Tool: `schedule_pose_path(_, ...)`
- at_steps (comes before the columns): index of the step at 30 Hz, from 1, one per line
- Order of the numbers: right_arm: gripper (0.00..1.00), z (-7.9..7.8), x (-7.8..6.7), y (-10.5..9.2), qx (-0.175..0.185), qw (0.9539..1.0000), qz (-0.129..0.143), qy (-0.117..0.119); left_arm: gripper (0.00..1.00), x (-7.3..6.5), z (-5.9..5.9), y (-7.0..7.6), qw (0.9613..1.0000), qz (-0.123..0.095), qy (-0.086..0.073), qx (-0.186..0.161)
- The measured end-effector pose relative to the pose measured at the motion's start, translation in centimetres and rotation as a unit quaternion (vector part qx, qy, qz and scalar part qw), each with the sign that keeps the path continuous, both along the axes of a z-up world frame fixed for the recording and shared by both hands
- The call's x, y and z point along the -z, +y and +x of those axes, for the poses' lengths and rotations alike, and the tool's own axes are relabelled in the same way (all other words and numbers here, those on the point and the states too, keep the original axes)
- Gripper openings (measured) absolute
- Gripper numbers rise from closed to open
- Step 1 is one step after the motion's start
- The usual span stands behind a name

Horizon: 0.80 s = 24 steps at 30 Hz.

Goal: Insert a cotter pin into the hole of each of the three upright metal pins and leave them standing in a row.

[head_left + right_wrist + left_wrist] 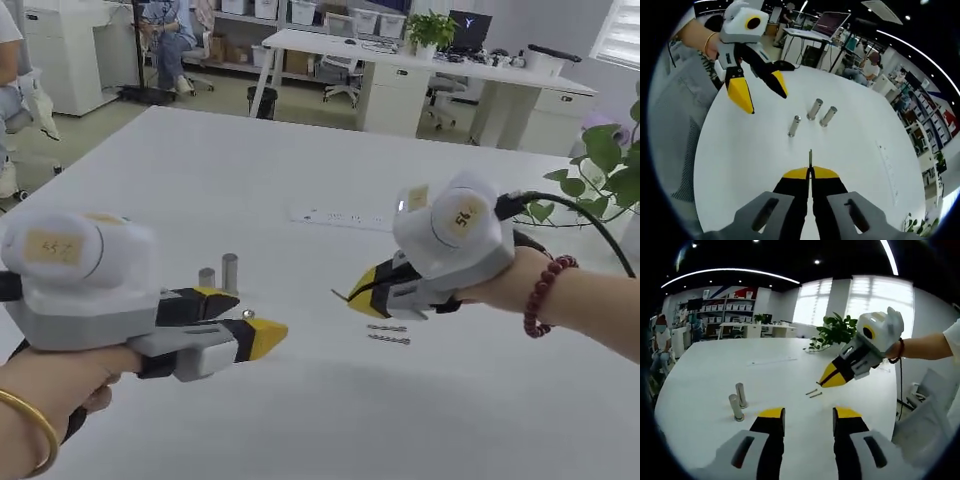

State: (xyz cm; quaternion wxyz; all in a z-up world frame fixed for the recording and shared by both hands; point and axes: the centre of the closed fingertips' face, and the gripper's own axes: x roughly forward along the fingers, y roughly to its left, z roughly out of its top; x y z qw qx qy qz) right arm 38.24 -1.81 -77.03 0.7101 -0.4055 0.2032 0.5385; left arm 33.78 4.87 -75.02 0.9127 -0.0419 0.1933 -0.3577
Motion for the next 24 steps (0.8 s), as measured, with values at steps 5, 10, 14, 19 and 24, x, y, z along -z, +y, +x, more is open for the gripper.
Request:
schedule_pose_path(5,0.02,-1.3,-0.4,1.2,-0.027,0.9996,0.003,-0.011,0.32,-0.2,0.1,-0.9,0.9997,-0.02,0.014,0.008)
schedule_pose_path(10,0.02,-2.1,-0.7,2.1,-0.041,0.999,0.01,-0.016,0.28,-0.4,0.2,-1.4,0.9988,-0.037,0.029,0.011)
schedule_pose_path(14,0.02,-2.7,-0.7,2.5,-0.052,0.9983,0.008,-0.026,0.24,-0.5,0.2,-1.8,0.9971,-0.059,0.047,0.011)
schedule_pose_path(19,0.02,-3.2,-0.5,2.9,-0.062,0.9975,0.007,-0.031,0.17,-0.2,0.2,-2.2,0.9931,-0.085,0.08,0.008)
schedule_pose_path(24,0.02,-3.6,-0.4,3.1,-0.067,0.9971,0.004,-0.035,0.11,0.0,0.2,-2.6,0.9903,-0.098,0.098,0.006)
